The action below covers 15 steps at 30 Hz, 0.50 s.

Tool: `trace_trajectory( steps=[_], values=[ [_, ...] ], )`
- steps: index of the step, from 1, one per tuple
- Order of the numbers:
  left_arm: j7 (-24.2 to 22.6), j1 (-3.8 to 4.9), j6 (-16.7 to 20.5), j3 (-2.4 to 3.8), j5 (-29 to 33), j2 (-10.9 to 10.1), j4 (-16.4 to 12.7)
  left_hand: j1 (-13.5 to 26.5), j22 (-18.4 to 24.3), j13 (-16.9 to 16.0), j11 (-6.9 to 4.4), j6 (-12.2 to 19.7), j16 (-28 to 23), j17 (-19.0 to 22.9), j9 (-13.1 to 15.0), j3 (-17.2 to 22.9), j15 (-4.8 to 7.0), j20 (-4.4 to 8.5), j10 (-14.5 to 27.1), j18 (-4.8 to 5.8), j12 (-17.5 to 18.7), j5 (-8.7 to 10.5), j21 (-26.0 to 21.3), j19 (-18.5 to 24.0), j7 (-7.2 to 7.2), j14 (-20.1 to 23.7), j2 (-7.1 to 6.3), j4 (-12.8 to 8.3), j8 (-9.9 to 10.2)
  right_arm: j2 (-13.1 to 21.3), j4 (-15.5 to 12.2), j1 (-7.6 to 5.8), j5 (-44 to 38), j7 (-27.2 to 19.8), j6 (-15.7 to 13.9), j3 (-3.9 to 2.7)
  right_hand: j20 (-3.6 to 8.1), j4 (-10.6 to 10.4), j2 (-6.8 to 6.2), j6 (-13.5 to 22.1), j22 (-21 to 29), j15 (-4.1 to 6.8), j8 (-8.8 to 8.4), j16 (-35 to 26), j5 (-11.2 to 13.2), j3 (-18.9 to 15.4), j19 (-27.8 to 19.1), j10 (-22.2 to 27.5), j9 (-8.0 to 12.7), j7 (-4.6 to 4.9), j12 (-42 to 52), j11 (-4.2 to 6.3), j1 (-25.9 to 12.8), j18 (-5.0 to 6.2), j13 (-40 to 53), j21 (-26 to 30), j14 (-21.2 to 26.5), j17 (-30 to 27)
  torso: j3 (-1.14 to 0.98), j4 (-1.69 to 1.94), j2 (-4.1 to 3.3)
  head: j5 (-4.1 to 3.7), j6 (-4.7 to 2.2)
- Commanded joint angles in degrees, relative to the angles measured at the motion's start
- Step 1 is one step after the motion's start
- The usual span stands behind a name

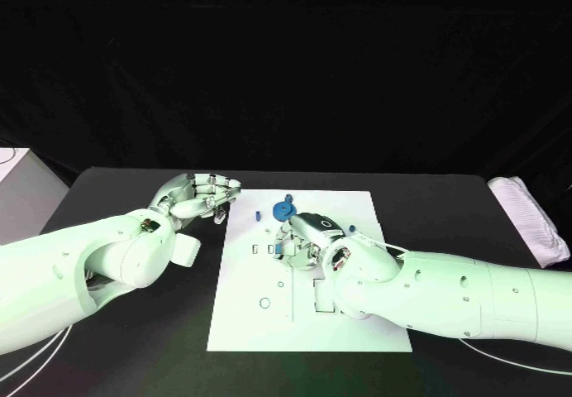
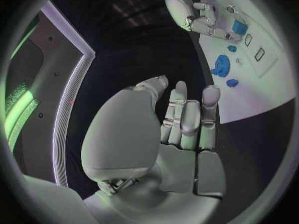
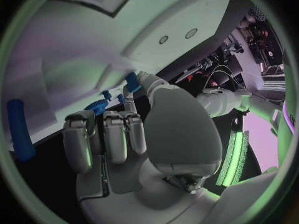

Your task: Assemble the parts on the task board

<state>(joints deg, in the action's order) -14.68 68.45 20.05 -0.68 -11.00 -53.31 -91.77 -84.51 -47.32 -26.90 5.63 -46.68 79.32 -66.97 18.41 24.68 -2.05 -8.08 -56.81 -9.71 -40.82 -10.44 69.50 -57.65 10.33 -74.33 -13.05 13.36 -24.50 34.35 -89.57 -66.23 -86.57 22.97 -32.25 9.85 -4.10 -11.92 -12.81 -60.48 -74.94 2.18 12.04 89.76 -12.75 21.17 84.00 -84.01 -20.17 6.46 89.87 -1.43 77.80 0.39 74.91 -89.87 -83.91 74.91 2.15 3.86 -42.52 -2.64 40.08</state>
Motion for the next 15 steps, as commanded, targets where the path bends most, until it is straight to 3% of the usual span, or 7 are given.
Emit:
trace_trajectory(
  steps=[1, 12, 13, 15],
  values=[
    [0.0, 0.05, -1.1, 0.03, -0.4, 0.0, -0.1, 0.5, -0.3, -0.1, -0.01, 0.5, 0.5, -0.3, 0.1, 0.3, -0.08, 0.02, 0.6, 0.94, -0.4, 0.21, 0.5, -0.7, -0.07, -0.5, -0.11, 0.0, -0.2, -0.1, 0.1, 0.14, -0.6, 0.1, 1.3, 0.08, -0.12, -0.3, -0.34, 0.5, -15.1, -0.41, -0.42, 0.2, 0.5, -0.4, 6.0, -6.0, 0.2, 0.19, 0.1, -0.68, -0.8, -0.39, 15.1, -0.1, -6.1, 15.1, 0.00, 0.01, 0.02, -0.02, 0.01],
    [0.1, 0.04, -1.2, 0.03, -0.5, 0.0, 0.0, 0.5, -1.3, -0.2, -0.02, 0.6, 1.1, -1.3, 0.1, 0.3, -0.07, 0.04, 0.6, 1.12, -0.8, 0.21, 1.2, -1.5, -0.07, -1.2, -0.11, 0.0, -0.3, -0.2, 0.3, 0.14, -0.7, -0.1, 1.6, 0.08, -0.81, -1.1, -1.44, 3.2, -15.1, -1.20, -1.92, 0.2, 1.5, -2.5, 6.0, -6.0, 0.9, 1.22, 0.1, -1.58, -1.8, -0.39, 15.1, -0.1, -6.1, 15.1, 0.00, -0.03, 0.01, -0.05, -0.18],
    [0.2, 0.04, -1.3, 0.03, -0.6, 0.0, 0.0, 0.5, -1.4, -0.2, -0.03, 0.6, 1.2, -1.3, 0.1, 0.3, -0.07, 0.04, 0.6, 1.15, -0.8, 0.21, 1.2, -1.5, -0.07, -1.3, -0.11, 0.0, -0.4, -0.2, 0.3, 0.14, -0.7, -0.1, 1.6, 0.09, -1.10, -1.4, -1.51, 3.9, -15.1, -1.47, -2.41, 0.2, 3.0, -4.0, 6.0, -5.8, 1.3, 1.48, -0.2, -1.86, -1.8, -0.39, 14.9, -0.1, -6.1, 15.1, 0.01, -0.02, 0.02, -0.04, -0.20],
    [0.2, 0.04, -1.3, 0.03, -0.6, 0.0, 0.0, 0.4, -2.2, -0.3, -0.04, 0.7, 1.6, -2.0, 0.1, 0.4, -0.06, 0.05, 0.6, 1.30, -1.1, 0.21, 1.7, -2.2, -0.08, -1.7, -0.12, 0.0, -0.4, -0.2, 0.3, 0.14, -0.8, -0.2, 1.3, 0.09, -1.28, -1.8, -1.54, 4.4, -15.1, -1.61, -2.69, 0.2, 3.7, -5.3, 6.0, -5.6, 1.5, 1.63, -0.5, -2.01, -1.7, -0.39, 14.7, -0.1, -6.1, 15.1, 0.01, -0.01, 0.01, -0.03, -0.23]
  ],
)
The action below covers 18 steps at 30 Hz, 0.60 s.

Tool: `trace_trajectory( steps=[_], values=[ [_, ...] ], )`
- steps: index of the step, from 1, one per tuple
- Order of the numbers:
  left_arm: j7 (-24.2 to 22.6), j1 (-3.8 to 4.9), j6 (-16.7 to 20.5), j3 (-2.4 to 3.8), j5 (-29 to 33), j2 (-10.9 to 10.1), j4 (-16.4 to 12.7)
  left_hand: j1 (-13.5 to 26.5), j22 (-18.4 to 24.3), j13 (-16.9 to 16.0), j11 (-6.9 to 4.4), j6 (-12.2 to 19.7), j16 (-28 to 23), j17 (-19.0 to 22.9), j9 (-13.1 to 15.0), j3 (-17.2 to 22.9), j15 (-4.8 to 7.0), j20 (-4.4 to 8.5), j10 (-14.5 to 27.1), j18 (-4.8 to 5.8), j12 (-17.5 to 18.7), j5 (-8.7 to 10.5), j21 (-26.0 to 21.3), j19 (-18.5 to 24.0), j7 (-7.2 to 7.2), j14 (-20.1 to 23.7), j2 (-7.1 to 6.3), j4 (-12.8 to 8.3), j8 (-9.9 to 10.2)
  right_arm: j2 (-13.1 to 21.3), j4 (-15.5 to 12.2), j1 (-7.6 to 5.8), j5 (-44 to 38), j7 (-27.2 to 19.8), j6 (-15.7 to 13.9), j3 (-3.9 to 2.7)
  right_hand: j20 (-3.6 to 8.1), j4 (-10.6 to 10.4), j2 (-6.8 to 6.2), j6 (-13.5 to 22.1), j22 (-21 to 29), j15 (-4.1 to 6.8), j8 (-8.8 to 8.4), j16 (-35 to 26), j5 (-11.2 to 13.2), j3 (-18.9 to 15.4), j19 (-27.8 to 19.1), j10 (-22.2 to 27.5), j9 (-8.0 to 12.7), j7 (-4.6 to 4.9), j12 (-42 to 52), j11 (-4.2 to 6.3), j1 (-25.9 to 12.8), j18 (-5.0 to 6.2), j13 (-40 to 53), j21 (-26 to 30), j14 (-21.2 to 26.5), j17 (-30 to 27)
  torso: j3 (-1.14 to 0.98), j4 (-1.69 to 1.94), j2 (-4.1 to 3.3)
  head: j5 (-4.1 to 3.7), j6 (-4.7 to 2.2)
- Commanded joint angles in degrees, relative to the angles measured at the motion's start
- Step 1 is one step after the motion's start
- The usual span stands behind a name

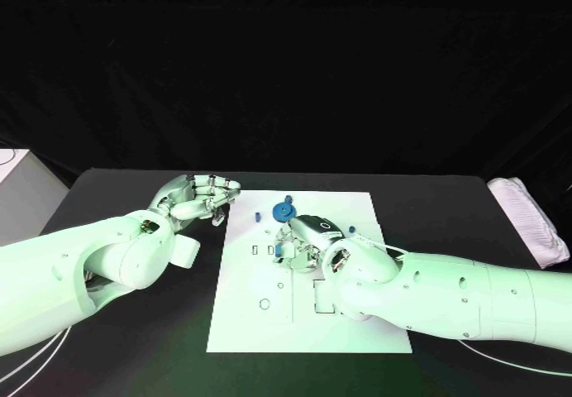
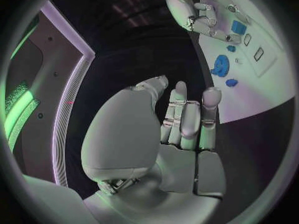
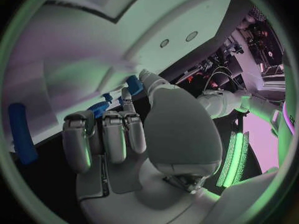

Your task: Assemble the parts on the task board

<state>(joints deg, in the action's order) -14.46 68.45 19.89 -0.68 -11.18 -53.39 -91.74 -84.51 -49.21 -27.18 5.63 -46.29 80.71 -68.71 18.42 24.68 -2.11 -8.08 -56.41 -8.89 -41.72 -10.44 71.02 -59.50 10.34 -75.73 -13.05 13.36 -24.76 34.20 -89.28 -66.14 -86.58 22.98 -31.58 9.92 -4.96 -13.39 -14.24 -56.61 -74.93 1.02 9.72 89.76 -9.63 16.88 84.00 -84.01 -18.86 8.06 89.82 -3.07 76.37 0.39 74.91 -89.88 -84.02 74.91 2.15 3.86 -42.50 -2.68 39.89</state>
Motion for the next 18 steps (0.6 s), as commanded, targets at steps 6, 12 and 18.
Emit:
trace_trajectory(
  steps=[6, 12, 18],
  values=[
    [0.2, 0.04, -1.3, 0.03, -1.1, 0.0, 0.0, 0.5, -3.4, -0.6, -0.09, 0.6, 1.9, -3.0, 0.1, 0.4, 0.06, 0.10, 0.3, 1.06, -1.7, 0.22, 2.2, -2.8, -0.12, -2.4, -0.24, 0.0, -0.5, 0.4, -0.7, 0.05, -1.4, -0.4, -1.1, 0.02, -1.05, -3.1, 0.05, 2.4, -15.1, -1.07, -1.56, 0.2, 5.8, -8.5, 6.0, -4.5, 1.3, 0.74, -2.1, -1.05, 0.3, -0.39, 13.8, -0.1, -6.0, 15.1, -0.03, 0.07, -0.01, 0.01, -0.05],
    [3.4, 0.04, -1.1, 0.03, -4.8, 0.1, 0.4, 2.0, -9.5, -2.8, -0.19, 1.1, 5.1, -9.4, 0.1, -0.5, 0.14, 0.21, 0.3, 2.23, -6.4, 0.23, 5.9, -7.5, -0.18, -7.0, -0.57, 1.0, -1.1, 2.3, -2.9, 0.02, -1.5, -1.5, -4.4, -0.06, -1.27, -3.5, -0.13, 3.1, -15.1, -1.33, -2.09, 0.2, 6.7, -12.7, 6.0, -4.2, 1.8, 1.07, -2.6, -1.35, -0.9, -0.39, 13.5, -0.1, -6.0, 15.1, -0.13, -0.03, 0.04, 0.06, -0.09],
    [13.4, 0.05, -5.0, 0.03, -13.6, 0.8, 1.2, 8.7, -16.8, -6.0, -1.54, -2.8, 7.8, -16.5, 1.5, -3.8, 1.25, 1.13, -2.4, 3.66, -13.0, -0.05, 9.7, -13.5, -1.73, -11.7, 0.90, 3.2, -4.5, 6.2, -5.4, -1.36, 8.4, -10.1, -10.2, -0.69, -1.33, -3.3, 1.64, 2.5, -15.1, -1.30, -1.93, 0.2, 3.4, -11.3, 6.0, -4.4, 2.1, 0.98, -2.3, -1.28, 1.4, -0.39, 13.6, -0.1, -6.0, 15.1, -0.19, -0.40, 0.33, 0.16, -0.07]
  ],
)
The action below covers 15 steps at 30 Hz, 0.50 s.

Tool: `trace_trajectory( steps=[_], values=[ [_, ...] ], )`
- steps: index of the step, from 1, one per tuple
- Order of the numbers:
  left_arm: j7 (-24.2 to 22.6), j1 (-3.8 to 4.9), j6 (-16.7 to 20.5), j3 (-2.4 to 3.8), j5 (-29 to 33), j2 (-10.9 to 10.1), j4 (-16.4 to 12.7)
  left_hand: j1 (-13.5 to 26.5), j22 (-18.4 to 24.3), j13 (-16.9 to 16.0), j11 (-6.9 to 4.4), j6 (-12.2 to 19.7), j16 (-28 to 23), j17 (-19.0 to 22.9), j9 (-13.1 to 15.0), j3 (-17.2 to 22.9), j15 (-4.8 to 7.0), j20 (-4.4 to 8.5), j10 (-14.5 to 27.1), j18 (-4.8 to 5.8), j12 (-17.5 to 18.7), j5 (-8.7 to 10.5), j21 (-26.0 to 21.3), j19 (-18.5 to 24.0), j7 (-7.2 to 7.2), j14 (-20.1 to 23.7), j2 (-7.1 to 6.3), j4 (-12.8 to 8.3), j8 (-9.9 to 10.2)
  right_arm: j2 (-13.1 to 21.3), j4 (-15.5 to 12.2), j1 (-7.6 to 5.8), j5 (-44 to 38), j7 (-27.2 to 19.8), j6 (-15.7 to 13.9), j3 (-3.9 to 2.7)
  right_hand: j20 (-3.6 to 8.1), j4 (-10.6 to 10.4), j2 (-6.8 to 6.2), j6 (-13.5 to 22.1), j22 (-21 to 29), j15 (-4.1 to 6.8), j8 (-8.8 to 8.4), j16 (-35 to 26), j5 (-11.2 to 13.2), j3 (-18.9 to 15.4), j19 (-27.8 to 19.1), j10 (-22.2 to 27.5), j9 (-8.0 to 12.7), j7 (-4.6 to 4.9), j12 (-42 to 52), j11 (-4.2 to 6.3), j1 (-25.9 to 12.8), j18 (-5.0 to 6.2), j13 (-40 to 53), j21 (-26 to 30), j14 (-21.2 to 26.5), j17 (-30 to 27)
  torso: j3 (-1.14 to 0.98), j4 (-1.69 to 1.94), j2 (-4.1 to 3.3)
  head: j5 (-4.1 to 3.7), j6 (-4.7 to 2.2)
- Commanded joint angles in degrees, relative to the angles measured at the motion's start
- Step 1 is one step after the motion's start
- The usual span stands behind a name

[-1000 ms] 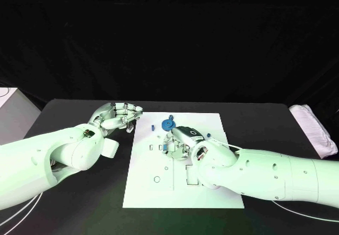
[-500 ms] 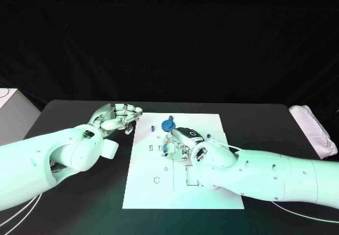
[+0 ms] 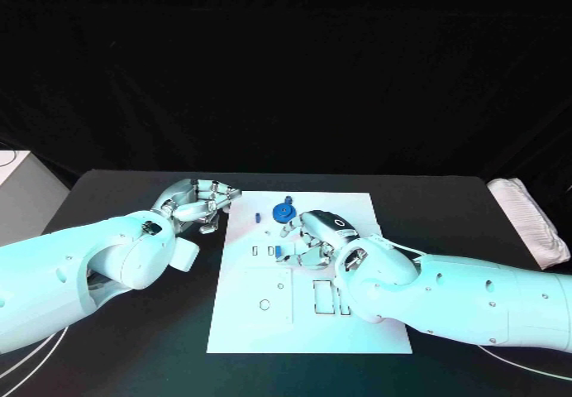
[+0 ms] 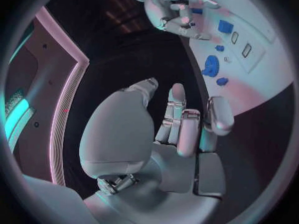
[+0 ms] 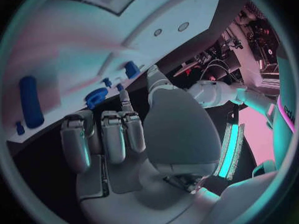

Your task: Assemble the parts on the task board

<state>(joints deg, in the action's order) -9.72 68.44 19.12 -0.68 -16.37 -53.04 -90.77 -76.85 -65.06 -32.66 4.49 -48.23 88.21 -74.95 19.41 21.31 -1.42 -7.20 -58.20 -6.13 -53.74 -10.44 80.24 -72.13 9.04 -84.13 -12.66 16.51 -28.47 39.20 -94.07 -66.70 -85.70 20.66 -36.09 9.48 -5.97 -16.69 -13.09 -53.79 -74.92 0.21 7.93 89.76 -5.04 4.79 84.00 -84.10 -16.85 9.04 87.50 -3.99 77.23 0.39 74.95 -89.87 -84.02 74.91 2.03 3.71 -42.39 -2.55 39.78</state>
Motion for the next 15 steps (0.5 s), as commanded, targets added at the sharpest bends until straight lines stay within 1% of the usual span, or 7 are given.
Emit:
trace_trajectory(
  steps=[1, 4, 5, 7, 11, 14, 15],
  values=[
    [10.8, 0.06, -5.6, 0.03, -10.3, 0.6, 0.4, 1.4, -1.3, -0.7, -0.53, -1.1, 0.4, -10.7, 0.7, -0.6, 0.72, 0.40, -0.8, 0.98, -1.3, -0.12, 0.7, -1.2, -0.65, -3.6, 0.85, 0.1, -1.1, 2.0, -0.8, -1.34, 10.8, -9.7, -6.1, -0.34, -0.30, 0.1, 0.65, -0.5, -15.1, -0.47, -0.04, 0.2, -1.8, 1.0, 6.0, -4.2, 0.1, -0.05, 0.0, -0.32, 0.7, -0.39, 13.5, -0.1, -6.0, 15.1, -0.10, -0.27, 0.33, 0.04, 0.12],
    [16.4, 0.08, -9.0, 0.04, -15.0, 1.2, 0.8, 3.0, -2.4, -3.5, -1.20, -2.2, 0.7, -11.7, 1.9, -0.8, 1.34, 0.94, -2.8, 1.23, -3.8, -0.21, 1.2, -2.2, -1.47, -4.2, 1.74, 0.1, -2.4, 4.2, -1.4, -2.79, 19.3, -12.9, -6.1, -0.53, -0.15, 0.3, 1.52, -0.9, -15.1, -0.29, 0.34, 0.2, -5.3, 2.5, 6.0, -3.3, 0.1, -0.20, -1.5, -0.16, 2.5, -0.39, 12.7, -0.1, -6.0, 15.1, -0.25, -0.40, 0.68, 0.24, 0.37],
    [18.6, 0.11, -10.6, 0.05, -17.1, 1.4, 0.9, 3.1, -2.5, -3.8, -1.33, -2.2, 0.8, -11.8, 2.1, -0.8, 1.45, 1.03, -3.0, 1.24, -4.1, -0.22, 1.2, -2.3, -1.57, -4.2, 1.79, 0.1, -2.6, 5.1, -1.6, -3.41, 22.7, -13.7, -6.1, -0.61, -0.14, 0.3, 1.54, -0.8, -15.1, -0.29, 0.32, 0.2, -5.4, 2.6, 6.0, -2.9, 0.2, -0.18, -1.9, -0.16, 2.6, -0.39, 12.4, -0.1, -6.0, 15.1, -0.30, -0.41, 0.81, 0.29, 0.50],
    [22.1, 0.26, -13.2, 0.06, -20.9, 1.9, 1.1, 3.2, -3.6, -7.3, -1.94, -2.9, 0.9, -12.4, 3.3, -0.6, 2.03, 1.51, -5.2, 1.48, -6.6, -0.28, 1.7, -3.2, -2.26, -4.6, 2.30, 0.1, -3.8, 6.6, -1.8, -4.46, 27.3, -14.4, -6.1, -0.71, -0.10, 0.2, 1.83, -0.6, -15.1, -0.26, 0.33, 0.0, -5.7, 3.1, 6.0, -2.1, 0.3, -0.16, -3.1, -0.16, 2.8, -0.39, 11.7, -0.1, -5.8, 14.5, -0.48, -0.52, 1.14, 0.41, 0.85],
    [29.7, 1.61, -18.9, 0.06, -28.6, 4.1, 2.3, 6.2, -3.7, -8.4, -2.13, -2.3, 0.8, -12.0, 5.2, -1.4, 2.32, 1.99, -5.5, 1.54, -7.4, 0.02, 1.7, -3.4, -2.47, -4.4, 2.57, 0.2, -5.0, 9.7, -1.9, -6.76, 35.0, -15.4, -5.3, -0.83, -0.03, 0.2, 1.93, -0.9, -15.1, -0.19, 0.71, 0.1, -6.9, 3.3, 6.0, -2.2, 0.2, -0.25, -3.0, -0.07, 2.4, -0.39, 11.7, -0.1, -5.9, 14.7, -0.74, -0.58, 1.59, 0.84, 1.21],
    [33.4, 2.54, -21.9, 0.03, -31.4, 5.9, 3.4, 8.3, -3.7, -8.7, -2.09, -1.8, 0.6, -11.8, 6.5, -2.4, 2.32, 2.06, -5.2, 1.56, -7.6, -0.01, 1.7, -3.5, -2.49, -4.3, 2.79, 0.3, -5.6, 11.1, -1.8, -7.79, 37.4, -15.5, -4.8, -0.87, 0.04, 0.2, 1.78, -0.8, -15.1, -0.13, 0.92, 0.1, -8.8, 3.2, 6.0, -2.2, 0.3, -0.30, -3.0, -0.03, 2.1, -0.39, 11.7, -0.1, -5.9, 14.7, -0.91, -0.58, 1.87, 1.03, 1.41],
    [34.6, 2.95, -23.0, -0.01, -32.6, 6.8, 3.9, 9.6, -3.8, -9.2, -2.13, -1.7, 0.6, -11.8, 7.4, -3.1, 2.35, 2.07, -5.3, 1.57, -8.0, -0.06, 1.7, -3.5, -2.56, -4.3, 3.09, 0.3, -6.1, 11.5, -1.7, -8.15, 38.0, -15.5, -4.6, -0.88, 0.04, 0.2, 1.78, -0.8, -15.1, -0.13, 0.92, 0.1, -8.8, 3.2, 6.0, -2.2, 0.3, -0.30, -3.0, -0.03, 2.1, -0.39, 11.7, -0.1, -5.9, 14.7, -1.04, -0.57, 2.00, 1.13, 1.57]
  ],
)
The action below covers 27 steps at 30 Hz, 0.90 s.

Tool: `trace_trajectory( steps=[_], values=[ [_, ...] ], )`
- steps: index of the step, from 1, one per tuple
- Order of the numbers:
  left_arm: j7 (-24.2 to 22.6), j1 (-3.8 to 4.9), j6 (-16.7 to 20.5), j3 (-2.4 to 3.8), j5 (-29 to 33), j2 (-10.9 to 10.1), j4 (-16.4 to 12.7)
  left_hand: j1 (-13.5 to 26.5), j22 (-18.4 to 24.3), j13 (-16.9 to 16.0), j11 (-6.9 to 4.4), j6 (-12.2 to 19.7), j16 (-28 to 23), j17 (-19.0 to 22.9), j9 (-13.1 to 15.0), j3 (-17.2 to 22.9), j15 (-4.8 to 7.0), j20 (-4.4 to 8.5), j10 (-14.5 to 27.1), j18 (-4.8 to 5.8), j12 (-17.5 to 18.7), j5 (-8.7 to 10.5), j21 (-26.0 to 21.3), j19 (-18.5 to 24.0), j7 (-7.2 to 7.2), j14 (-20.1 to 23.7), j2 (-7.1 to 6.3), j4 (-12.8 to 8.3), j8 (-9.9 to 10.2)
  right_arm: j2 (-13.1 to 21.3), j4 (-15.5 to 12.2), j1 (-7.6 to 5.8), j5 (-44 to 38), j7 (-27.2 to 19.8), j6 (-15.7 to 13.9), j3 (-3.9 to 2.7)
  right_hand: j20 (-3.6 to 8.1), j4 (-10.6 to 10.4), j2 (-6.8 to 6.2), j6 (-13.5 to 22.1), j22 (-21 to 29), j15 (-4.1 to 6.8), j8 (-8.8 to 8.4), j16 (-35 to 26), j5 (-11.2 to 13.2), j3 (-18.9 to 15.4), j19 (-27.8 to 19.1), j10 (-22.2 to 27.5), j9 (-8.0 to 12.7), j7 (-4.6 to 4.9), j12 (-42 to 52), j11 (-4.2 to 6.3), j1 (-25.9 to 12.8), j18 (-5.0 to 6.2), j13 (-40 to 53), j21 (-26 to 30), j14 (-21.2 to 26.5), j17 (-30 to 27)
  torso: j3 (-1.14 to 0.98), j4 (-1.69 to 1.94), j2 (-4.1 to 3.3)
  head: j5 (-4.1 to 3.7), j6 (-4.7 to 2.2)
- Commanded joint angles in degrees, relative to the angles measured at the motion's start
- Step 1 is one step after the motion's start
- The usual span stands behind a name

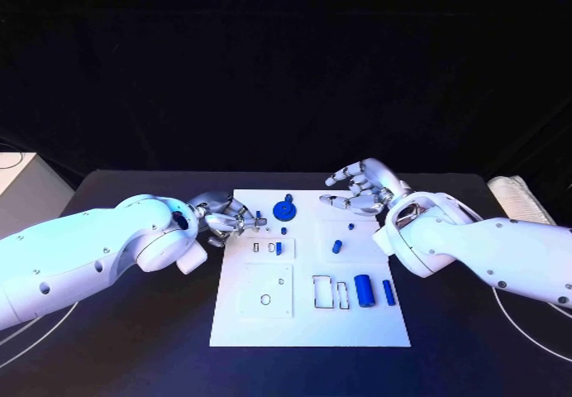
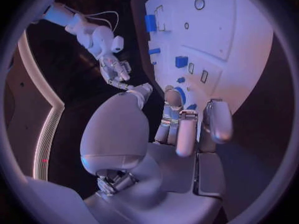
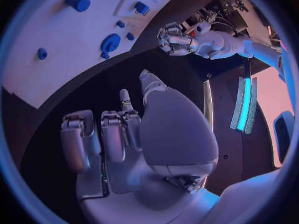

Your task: Assemble the parts on the task board

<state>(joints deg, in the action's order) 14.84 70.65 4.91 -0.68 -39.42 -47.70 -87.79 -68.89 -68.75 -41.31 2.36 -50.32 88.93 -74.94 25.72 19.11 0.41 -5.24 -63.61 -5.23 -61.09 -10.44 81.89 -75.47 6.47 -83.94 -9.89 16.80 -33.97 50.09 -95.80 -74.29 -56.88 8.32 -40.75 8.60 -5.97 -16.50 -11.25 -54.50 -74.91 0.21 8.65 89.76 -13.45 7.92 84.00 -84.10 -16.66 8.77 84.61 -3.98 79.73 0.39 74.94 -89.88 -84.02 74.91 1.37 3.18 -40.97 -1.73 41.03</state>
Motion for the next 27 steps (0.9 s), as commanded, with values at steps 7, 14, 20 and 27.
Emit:
trace_trajectory(
  steps=[7, 14, 20, 27],
  values=[
    [13.3, 2.46, -12.7, -0.68, -14.4, 6.0, 3.6, 4.1, -0.3, -2.0, -0.25, 0.8, -0.2, -11.7, 3.5, -2.2, 0.73, 0.27, -0.2, 0.72, -1.7, -0.08, 0.1, -0.3, -0.31, -4.5, 1.26, 0.1, -2.1, 1.3, 1.1, -1.42, 10.2, -2.0, 1.3, -0.02, 0.08, 0.1, -0.05, 0.1, -15.1, -0.10, 0.28, 0.1, -1.6, 0.0, 6.0, -2.1, 0.2, -0.02, -0.3, -0.02, -0.4, -0.39, 11.6, -0.1, -5.9, 14.7, -0.81, -0.14, 0.88, 0.52, 0.66],
    [14.5, 3.71, -15.5, -1.65, -16.5, 10.1, 6.8, 5.0, -0.3, -2.1, -0.27, 1.3, -0.2, -11.7, 4.7, -2.9, 0.75, 0.30, 0.0, 0.72, -1.8, -0.08, 0.0, -0.3, -0.34, -4.5, 1.64, 0.1, -2.6, 1.2, 1.7, -1.64, 9.3, -0.8, 2.2, -0.01, 0.08, 0.1, -0.05, 0.1, -15.1, -0.10, 0.28, 0.1, -1.6, 0.0, 6.0, -2.1, 0.2, -0.02, -0.3, -0.02, -0.4, -0.39, 11.6, -0.1, -5.9, 14.7, -1.10, -0.34, 1.02, 0.85, 0.83],
    [15.0, 4.33, -17.7, -2.32, -17.9, 12.6, 9.1, 5.8, -0.2, -2.1, -0.24, 1.7, -0.3, -11.6, 5.6, -3.4, 0.73, 0.30, 0.4, 0.71, -1.8, -0.04, 0.0, -0.2, -0.33, -4.4, 1.99, 0.1, -2.9, 1.2, 2.1, -1.68, 8.2, -0.2, 3.3, -0.01, 0.08, 0.1, -0.10, 0.2, -15.1, -0.10, 0.27, 0.0, -1.8, -0.1, 6.0, -2.1, 0.2, -0.01, -0.3, -0.03, -0.4, -0.39, 11.5, -0.1, -5.9, 14.6, -1.24, -0.38, 1.01, 0.84, 0.97],
    [15.2, 4.51, -19.0, -2.51, -18.5, 14.9, 11.2, 6.1, -0.3, -2.3, -0.23, 1.9, -0.3, -11.6, 6.1, -3.6, 0.70, 0.29, 0.5, 0.72, -1.9, -0.06, 0.0, -0.2, -0.32, -4.4, 2.33, 0.1, -3.1, 1.0, 2.3, -1.69, 6.1, 0.0, 4.7, 0.00, 0.08, 0.1, -0.05, 0.2, -15.1, -0.10, 0.29, 0.0, -1.7, -0.1, 6.0, -2.1, 0.2, -0.01, -0.3, -0.03, -0.5, -0.39, 11.5, -0.1, -5.8, 14.6, -1.13, -0.40, 0.88, 0.93, 0.88]
  ],
)
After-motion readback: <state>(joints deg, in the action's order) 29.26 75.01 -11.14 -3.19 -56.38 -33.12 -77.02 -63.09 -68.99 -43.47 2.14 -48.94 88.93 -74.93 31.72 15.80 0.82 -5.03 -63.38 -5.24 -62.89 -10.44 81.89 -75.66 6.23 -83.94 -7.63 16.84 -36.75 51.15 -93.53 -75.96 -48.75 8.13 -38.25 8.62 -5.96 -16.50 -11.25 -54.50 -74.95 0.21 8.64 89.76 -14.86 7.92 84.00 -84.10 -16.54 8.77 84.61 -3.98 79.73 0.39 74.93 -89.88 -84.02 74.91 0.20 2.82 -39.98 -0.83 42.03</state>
